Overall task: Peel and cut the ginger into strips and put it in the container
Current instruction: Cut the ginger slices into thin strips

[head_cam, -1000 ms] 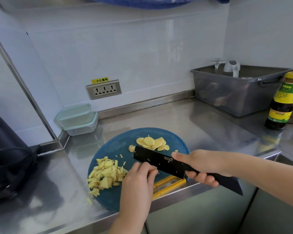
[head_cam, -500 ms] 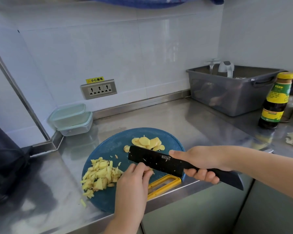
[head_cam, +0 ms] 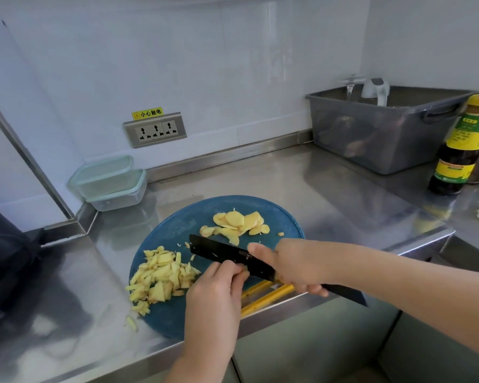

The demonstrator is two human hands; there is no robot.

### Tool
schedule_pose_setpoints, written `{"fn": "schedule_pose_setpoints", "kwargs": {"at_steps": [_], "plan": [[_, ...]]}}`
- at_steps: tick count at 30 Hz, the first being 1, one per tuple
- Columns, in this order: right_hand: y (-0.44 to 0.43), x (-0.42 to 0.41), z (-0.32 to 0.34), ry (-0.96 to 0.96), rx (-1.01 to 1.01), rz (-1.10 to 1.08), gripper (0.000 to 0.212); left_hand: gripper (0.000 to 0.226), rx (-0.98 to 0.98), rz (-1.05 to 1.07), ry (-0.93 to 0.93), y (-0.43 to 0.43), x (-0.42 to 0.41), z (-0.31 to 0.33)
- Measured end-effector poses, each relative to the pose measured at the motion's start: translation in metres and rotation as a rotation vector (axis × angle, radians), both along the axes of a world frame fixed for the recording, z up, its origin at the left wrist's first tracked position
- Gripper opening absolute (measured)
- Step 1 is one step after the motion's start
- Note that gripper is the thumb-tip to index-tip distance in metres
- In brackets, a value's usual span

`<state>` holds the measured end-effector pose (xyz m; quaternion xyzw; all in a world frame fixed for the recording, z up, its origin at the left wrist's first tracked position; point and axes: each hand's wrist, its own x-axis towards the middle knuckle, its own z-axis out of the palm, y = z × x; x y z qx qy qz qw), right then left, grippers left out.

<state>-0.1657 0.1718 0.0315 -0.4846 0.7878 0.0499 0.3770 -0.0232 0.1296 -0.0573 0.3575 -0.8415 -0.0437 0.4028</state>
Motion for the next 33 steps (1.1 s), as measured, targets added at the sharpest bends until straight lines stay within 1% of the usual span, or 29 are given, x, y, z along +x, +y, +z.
{"fn": "schedule_pose_setpoints", "kwargs": {"at_steps": [1, 3, 5, 6, 8, 12, 14, 20, 26, 30, 33], "plan": [[-0.004, 0.002, -0.002, -0.005, -0.021, 0.01, 0.066, 0.019, 0.009, -0.002, 0.005, 0.001, 0.001, -0.001], [-0.007, -0.003, -0.003, -0.15, -0.042, -0.038, 0.059, 0.018, 0.026, -0.009, 0.022, 0.001, 0.002, -0.001], [-0.001, -0.015, -0.002, -0.334, -0.04, -0.136, 0.062, 0.016, 0.051, -0.01, 0.042, 0.003, 0.003, -0.001], [0.004, -0.022, -0.002, -0.384, -0.037, -0.165, 0.063, 0.015, 0.063, -0.01, 0.052, 0.003, 0.002, -0.001], [0.015, -0.032, -0.002, -0.419, -0.045, -0.175, 0.064, 0.012, 0.075, 0.0, 0.056, 0.003, 0.001, -0.001], [0.029, -0.047, 0.002, -0.401, -0.116, -0.178, 0.065, 0.011, 0.05, 0.009, 0.051, 0.004, 0.0, 0.002], [0.033, -0.05, 0.004, -0.399, -0.121, -0.182, 0.067, 0.012, 0.052, 0.0, 0.051, 0.004, 0.001, 0.003], [0.035, -0.051, 0.01, -0.418, -0.054, -0.124, 0.066, 0.015, 0.055, 0.002, 0.039, 0.004, 0.0, 0.004], [0.033, -0.051, 0.013, -0.406, -0.002, -0.139, 0.067, 0.017, 0.041, 0.017, 0.02, 0.005, 0.0, 0.003], [0.031, -0.046, 0.011, -0.371, 0.034, -0.16, 0.068, 0.019, 0.008, 0.059, 0.002, 0.008, -0.001, 0.001], [0.029, -0.042, 0.01, -0.306, 0.033, -0.142, 0.068, 0.021, 0.001, 0.057, 0.01, 0.007, -0.003, 0.002]]}}
